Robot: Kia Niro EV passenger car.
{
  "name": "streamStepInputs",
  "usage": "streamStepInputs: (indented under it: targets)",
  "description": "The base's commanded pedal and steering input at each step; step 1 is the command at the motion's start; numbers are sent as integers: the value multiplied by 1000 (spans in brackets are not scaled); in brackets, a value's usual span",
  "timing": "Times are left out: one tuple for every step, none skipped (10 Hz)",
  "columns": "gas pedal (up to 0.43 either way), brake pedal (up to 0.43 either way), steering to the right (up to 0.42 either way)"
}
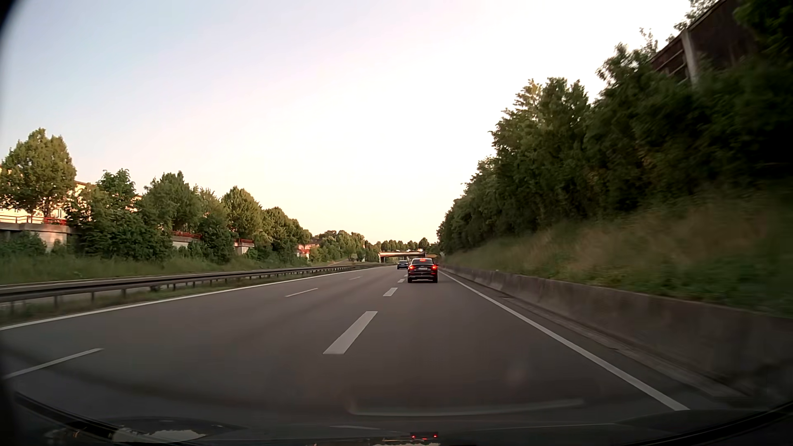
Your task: Follow the waypoints while adhering to traffic rules and regulations
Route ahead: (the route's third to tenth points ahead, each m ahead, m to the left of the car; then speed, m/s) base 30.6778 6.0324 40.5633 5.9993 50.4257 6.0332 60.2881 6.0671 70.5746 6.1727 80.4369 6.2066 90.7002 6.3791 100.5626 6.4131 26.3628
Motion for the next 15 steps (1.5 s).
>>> streamStepInputs:
  targets:
    - [0,18,-3]
    - [0,18,-3]
    - [20,18,-3]
    - [28,18,-3]
    - [39,18,-3]
    - [47,12,-2]
    - [59,18,-2]
    - [67,12,-1]
    - [67,18,-1]
    - [79,18,-1]
    - [87,18,-1]
    - [87,18,-1]
    - [87,18,-1]
    - [87,18,-1]
    - [87,18,0]
